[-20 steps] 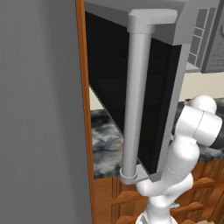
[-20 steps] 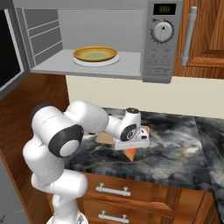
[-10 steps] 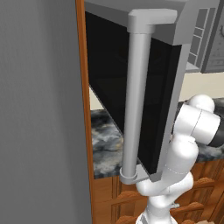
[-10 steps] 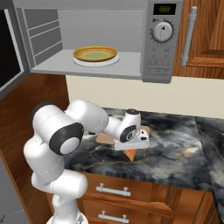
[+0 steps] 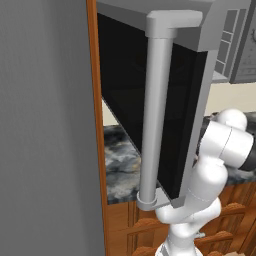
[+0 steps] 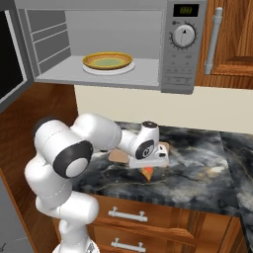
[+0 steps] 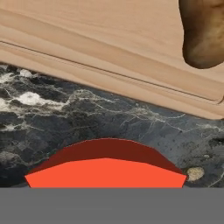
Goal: Retrieve the reheated potato from the microwave, then place the potato, cheese, and condiment on the cutting board.
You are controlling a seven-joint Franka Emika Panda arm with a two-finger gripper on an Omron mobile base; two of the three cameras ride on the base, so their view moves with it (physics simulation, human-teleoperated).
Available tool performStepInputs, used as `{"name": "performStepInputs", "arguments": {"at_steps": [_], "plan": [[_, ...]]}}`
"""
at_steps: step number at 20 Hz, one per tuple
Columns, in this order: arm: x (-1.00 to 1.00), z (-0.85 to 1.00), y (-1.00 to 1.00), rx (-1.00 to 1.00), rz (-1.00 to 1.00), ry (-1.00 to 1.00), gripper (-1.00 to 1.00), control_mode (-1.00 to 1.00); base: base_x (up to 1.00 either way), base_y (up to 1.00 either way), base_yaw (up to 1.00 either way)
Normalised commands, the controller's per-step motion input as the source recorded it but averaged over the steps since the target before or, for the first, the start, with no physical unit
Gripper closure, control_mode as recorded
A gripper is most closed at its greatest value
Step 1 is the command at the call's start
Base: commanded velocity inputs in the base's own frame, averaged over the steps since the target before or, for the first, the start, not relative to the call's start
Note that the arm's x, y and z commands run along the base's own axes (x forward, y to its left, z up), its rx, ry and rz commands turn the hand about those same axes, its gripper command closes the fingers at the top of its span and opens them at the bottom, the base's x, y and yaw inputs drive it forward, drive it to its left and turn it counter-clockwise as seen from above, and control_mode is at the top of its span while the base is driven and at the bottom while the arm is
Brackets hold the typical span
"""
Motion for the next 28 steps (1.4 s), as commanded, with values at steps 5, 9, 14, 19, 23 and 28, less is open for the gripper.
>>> {"name": "performStepInputs", "arguments": {"at_steps": [5,9,14,19,23,28], "plan": [[0.29,0.38,0.19,0.00,-0.06,-0.02,1.00,-1.00,0.00,0.00,0.00],[0.45,0.32,0.19,0.00,-0.10,0.00,1.00,-1.00,0.00,0.00,0.00],[0.55,0.16,0.17,0.00,-0.14,0.00,1.00,-1.00,0.00,0.00,0.00],[0.50,0.00,0.07,0.00,-0.13,0.00,1.00,-1.00,0.00,0.00,0.00],[0.38,-0.16,-0.01,0.00,-0.09,0.00,1.00,-1.00,0.00,0.00,0.00],[0.35,-0.16,-0.02,0.00,-0.07,0.00,1.00,-1.00,0.00,0.00,0.00]]}}
